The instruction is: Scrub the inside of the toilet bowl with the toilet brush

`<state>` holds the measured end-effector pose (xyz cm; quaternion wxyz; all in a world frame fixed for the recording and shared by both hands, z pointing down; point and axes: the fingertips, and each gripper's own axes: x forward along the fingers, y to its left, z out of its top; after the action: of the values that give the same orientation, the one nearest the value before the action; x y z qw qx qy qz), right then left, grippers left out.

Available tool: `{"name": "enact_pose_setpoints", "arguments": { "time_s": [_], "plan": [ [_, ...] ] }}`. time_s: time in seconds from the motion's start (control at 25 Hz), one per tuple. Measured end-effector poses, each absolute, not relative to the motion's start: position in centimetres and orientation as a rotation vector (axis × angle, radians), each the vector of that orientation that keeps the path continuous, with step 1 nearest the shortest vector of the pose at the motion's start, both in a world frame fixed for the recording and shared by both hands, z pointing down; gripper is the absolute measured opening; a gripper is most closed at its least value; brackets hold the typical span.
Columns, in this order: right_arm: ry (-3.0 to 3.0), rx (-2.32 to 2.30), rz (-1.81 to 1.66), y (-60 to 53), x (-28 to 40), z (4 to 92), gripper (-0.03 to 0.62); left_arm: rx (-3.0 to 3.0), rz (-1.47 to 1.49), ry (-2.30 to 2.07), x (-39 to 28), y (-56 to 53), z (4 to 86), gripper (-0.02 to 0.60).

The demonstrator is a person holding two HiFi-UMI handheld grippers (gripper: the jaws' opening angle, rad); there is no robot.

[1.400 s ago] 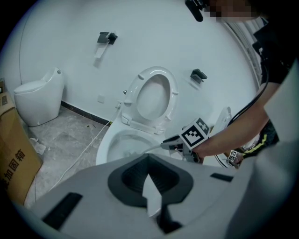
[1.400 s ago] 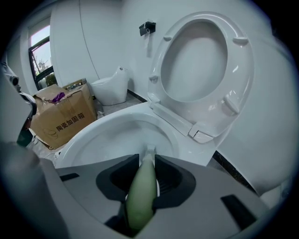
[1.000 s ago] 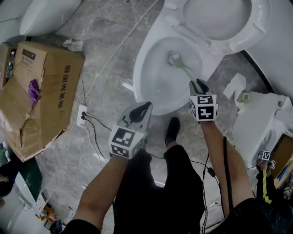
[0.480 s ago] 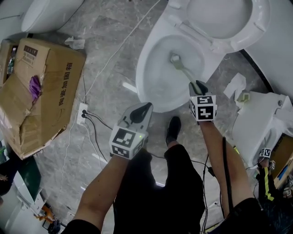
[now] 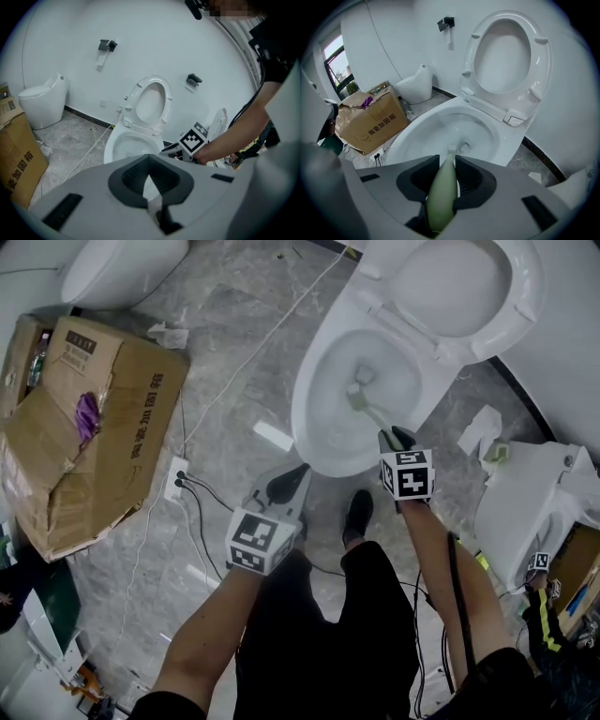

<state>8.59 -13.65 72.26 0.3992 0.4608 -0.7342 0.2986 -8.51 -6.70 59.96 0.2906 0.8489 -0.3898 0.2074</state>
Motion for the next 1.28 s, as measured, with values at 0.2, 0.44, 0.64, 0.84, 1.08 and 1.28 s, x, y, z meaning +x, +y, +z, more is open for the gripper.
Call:
{"name": "enact_pose_setpoints", "arguments": {
  "time_s": [0.2, 0.44, 0.64, 0.84, 1.08, 1.28],
  "plan": [
    [-1.879, 1.191, 0.801, -12.7, 8.3, 68.9, 0.110, 2.294, 0.552, -1.046, -9.4, -6.4, 57.1, 0.009],
    [-1.934, 1.239, 0.825, -12.1, 8.4, 63.7, 0.112, 2.301, 0.539, -1.053, -9.4, -6.1, 53.8, 0.009],
    [-1.998, 1.256, 0.794, -11.5, 8.8, 58.4, 0.112, 2.347, 0.523, -1.031, -8.5, -5.7, 49.9, 0.009],
    [-2.048, 1.269, 0.771, -10.9, 9.2, 53.3, 0.112, 2.386, 0.515, -1.027, -8.1, -5.9, 46.1, 0.009],
    [-2.099, 1.288, 0.759, -10.0, 10.2, 47.7, 0.112, 2.391, 0.434, -1.034, -7.6, -6.4, 41.2, 0.009],
    [-2.139, 1.290, 0.729, -10.0, 10.7, 43.1, 0.112, 2.420, 0.406, -1.103, -7.5, -7.6, 37.0, 0.009]
  ]
}}
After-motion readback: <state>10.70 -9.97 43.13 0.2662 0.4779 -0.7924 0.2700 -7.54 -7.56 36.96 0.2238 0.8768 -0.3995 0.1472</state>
